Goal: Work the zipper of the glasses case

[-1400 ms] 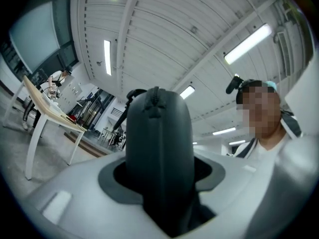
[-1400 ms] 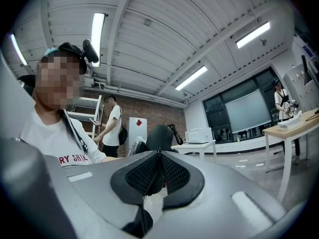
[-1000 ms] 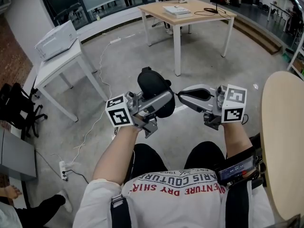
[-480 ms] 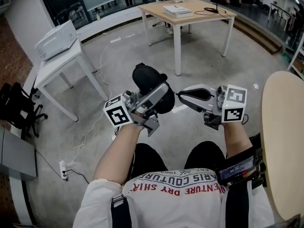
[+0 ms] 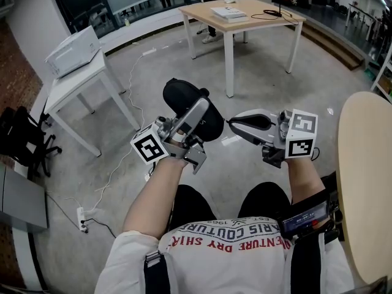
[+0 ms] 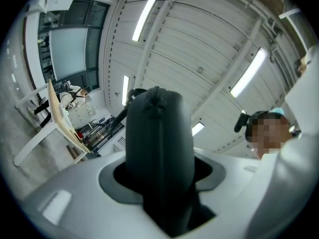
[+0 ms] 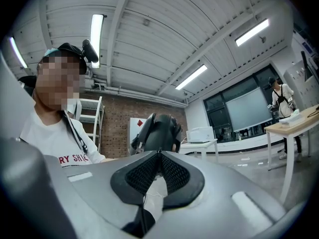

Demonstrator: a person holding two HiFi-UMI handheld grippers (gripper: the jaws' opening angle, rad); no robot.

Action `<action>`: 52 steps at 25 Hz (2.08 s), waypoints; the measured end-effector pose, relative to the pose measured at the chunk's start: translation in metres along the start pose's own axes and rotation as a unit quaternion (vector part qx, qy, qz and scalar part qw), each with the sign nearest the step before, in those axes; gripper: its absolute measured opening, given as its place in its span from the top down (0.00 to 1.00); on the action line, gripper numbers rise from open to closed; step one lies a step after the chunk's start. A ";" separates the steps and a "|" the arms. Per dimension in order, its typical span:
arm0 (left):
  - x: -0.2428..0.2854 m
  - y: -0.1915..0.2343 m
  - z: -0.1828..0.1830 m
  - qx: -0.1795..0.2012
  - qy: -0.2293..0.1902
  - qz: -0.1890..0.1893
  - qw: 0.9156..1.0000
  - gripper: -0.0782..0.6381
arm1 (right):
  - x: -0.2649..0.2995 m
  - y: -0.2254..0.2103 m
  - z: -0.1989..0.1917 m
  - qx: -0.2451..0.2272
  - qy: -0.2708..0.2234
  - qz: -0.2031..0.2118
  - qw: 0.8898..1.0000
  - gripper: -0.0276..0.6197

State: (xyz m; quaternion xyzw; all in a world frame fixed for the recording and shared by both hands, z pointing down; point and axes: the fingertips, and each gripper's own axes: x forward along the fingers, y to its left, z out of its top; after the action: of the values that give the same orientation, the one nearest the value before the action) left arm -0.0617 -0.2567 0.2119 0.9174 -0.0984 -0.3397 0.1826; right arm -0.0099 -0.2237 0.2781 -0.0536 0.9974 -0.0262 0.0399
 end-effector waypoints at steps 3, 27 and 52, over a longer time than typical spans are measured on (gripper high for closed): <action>-0.001 0.001 0.008 -0.022 -0.029 -0.003 0.999 0.54 | 0.002 0.000 -0.003 0.002 0.001 0.001 1.000 0.93; -0.016 0.016 0.039 -0.071 -0.139 0.030 0.987 0.54 | 0.021 0.006 -0.019 0.064 -0.042 0.012 0.997 0.93; -0.033 0.050 0.036 -0.075 -0.175 0.139 0.972 0.54 | 0.036 0.004 -0.044 -0.020 0.032 -0.052 0.998 0.96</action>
State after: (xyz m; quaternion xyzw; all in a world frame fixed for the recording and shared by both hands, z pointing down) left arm -0.1134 -0.3018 0.2261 0.8047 -0.2297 -0.4728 0.2759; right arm -0.0500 -0.2219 0.3193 -0.1052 0.9944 -0.0102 0.0059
